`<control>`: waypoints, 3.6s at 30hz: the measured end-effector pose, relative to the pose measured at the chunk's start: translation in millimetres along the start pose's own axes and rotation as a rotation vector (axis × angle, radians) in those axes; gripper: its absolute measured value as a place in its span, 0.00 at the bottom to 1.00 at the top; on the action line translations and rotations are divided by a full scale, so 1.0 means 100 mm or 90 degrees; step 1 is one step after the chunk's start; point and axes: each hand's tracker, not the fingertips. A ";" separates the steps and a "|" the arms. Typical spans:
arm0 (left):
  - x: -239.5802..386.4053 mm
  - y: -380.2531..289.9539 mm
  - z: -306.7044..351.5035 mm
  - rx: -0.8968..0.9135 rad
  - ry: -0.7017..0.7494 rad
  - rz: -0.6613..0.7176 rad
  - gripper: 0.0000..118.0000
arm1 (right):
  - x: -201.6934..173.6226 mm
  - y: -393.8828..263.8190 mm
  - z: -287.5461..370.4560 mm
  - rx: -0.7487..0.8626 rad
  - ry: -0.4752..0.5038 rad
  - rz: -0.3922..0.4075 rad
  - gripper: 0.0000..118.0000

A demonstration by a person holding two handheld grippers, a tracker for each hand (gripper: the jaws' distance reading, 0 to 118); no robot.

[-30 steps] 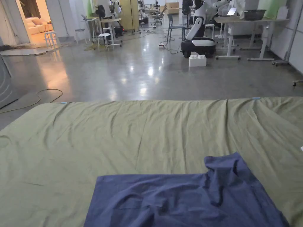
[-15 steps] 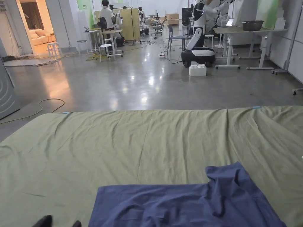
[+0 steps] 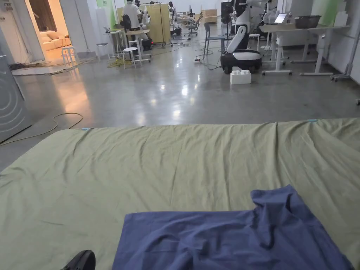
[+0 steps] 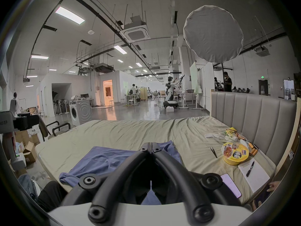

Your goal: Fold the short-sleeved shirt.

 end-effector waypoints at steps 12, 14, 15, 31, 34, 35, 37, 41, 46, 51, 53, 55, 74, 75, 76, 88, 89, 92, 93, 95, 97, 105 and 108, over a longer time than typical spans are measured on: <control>-0.84 -1.31 -0.69 -0.377 0.054 0.222 0.58 | 0.10 -0.44 0.09 -0.084 0.001 -0.025 0.00; -0.92 -1.64 -0.80 -0.418 0.055 0.256 0.59 | 0.11 -0.47 0.08 -0.102 -0.006 -0.030 0.00; -0.95 -1.75 -0.88 -0.441 0.063 0.265 0.59 | 0.13 -0.49 0.08 -0.110 -0.008 -0.036 0.00; -0.87 -2.17 -1.41 -0.561 0.056 0.206 0.08 | 0.39 -0.61 -0.02 -0.202 -0.091 -0.061 0.00; -0.77 -2.19 -1.49 -0.600 0.041 0.119 0.08 | 0.57 -0.74 -0.27 -0.297 -0.138 -0.101 0.16; -0.73 -2.17 -1.52 -0.611 0.036 0.092 0.08 | 0.64 -0.83 -0.43 -0.380 -0.146 -0.105 0.22; -0.67 -2.15 -1.57 -0.627 0.035 0.067 0.08 | 0.84 -1.09 -0.62 -0.445 -0.127 -0.098 0.37; -0.71 -2.16 -1.57 -0.631 0.036 0.089 0.08 | 0.97 -1.48 -0.96 -0.510 -0.110 -0.036 0.68; -0.70 -2.14 -1.49 -0.614 0.035 0.129 0.08 | 1.06 -1.65 -1.20 -0.563 -0.091 0.011 0.54; -0.57 -2.10 -1.46 -0.609 0.042 0.101 0.07 | 0.97 -1.57 -1.08 -0.532 -0.084 -0.028 0.16; -0.57 -2.06 -1.42 -0.598 0.038 0.086 0.05 | 0.91 -1.52 -1.04 -0.519 -0.092 -0.017 0.15; -0.56 -1.97 -1.31 -0.546 0.043 0.091 0.04 | 0.91 -1.43 -0.96 -0.482 -0.100 -0.052 0.15; -1.09 -1.51 -2.89 -0.412 0.087 0.196 0.03 | 1.24 -1.05 -2.80 -0.429 -0.134 -0.179 0.14; -1.10 -1.55 -2.92 -0.414 0.096 0.201 0.03 | 1.22 -1.06 -2.87 -0.433 -0.137 -0.166 0.14; -1.13 -1.58 -2.94 -0.412 0.105 0.235 0.03 | 1.23 -1.08 -2.92 -0.436 -0.138 -0.155 0.14; -1.20 -0.93 -1.98 -0.191 0.037 0.175 0.69 | 1.26 -0.69 -2.31 -0.306 -0.075 -0.059 0.61; -1.07 -0.71 -1.72 -0.164 0.024 0.154 0.69 | 1.21 -0.60 -2.14 -0.274 -0.071 -0.039 0.61; -0.90 -0.29 -1.18 -0.114 0.031 0.053 0.69 | 0.96 -0.33 -1.54 -0.188 -0.055 -0.003 0.61; -0.83 -0.18 -1.01 -0.097 0.036 0.017 0.69 | 0.88 -0.26 -1.33 -0.155 -0.041 0.004 0.61; -0.67 -0.09 -0.76 -0.074 0.051 -0.036 0.68 | 0.72 -0.17 -1.00 -0.121 -0.027 0.007 0.61; -0.49 -0.06 -0.60 -0.049 0.083 -0.070 0.68 | 0.52 -0.14 -0.78 -0.108 -0.032 0.015 0.61; -0.09 -0.25 -0.21 -0.066 0.047 -0.015 0.04 | 0.19 -0.21 -0.30 -0.065 0.022 -0.028 0.01; -0.16 -0.28 -0.14 -0.052 0.020 0.036 0.00 | 0.15 -0.20 -0.24 -0.056 0.025 -0.032 0.00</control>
